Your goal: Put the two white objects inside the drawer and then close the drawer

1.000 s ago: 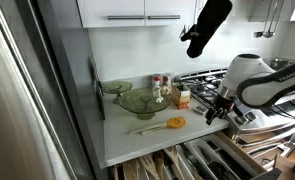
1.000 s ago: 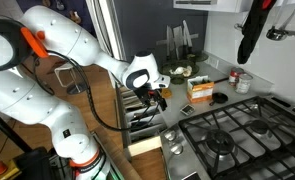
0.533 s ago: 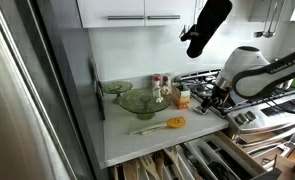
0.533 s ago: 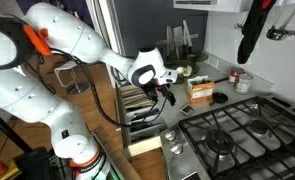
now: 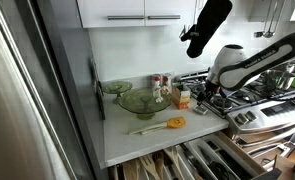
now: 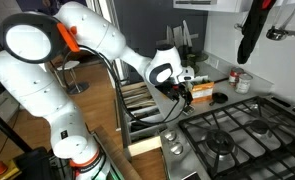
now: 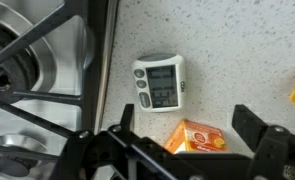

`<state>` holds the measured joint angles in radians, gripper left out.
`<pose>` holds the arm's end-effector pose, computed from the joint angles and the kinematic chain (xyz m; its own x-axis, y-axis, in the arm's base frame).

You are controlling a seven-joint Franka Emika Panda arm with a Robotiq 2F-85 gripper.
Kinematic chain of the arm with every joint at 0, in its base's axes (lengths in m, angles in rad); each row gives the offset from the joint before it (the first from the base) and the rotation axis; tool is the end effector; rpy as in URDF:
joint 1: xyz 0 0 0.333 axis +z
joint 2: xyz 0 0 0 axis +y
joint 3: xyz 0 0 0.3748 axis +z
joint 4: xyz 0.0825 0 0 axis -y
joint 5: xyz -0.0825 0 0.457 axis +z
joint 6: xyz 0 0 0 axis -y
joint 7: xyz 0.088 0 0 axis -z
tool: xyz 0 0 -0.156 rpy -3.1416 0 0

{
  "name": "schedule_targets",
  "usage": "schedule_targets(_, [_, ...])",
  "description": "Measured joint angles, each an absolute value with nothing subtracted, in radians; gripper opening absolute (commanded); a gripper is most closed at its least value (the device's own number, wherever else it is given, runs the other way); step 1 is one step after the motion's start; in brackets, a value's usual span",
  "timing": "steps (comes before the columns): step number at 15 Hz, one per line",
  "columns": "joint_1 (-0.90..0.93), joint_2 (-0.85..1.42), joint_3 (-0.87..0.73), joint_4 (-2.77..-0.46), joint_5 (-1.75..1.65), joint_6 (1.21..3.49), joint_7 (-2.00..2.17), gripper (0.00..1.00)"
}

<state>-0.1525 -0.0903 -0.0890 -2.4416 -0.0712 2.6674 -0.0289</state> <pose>0.5471 -0.1340 0.3296 0.9411 -0.1392 0.3081 -0.1625 -0.9854 0.0515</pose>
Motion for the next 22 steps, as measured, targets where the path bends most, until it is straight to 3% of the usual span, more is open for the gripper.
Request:
schedule_targets(14, [-0.174,0.134,-0.116,-2.287,0.168,2.582,-0.338,1.00])
schedule_targets(16, [-0.177,0.149,-0.115,-2.278,0.176,2.591,-0.338,0.72])
schedule_targets(19, [-0.178,0.163,-0.111,-2.274,0.194,2.602,-0.338,0.49])
schedule_targets(22, [-0.183,0.161,-0.112,-2.272,0.194,2.603,-0.337,0.45])
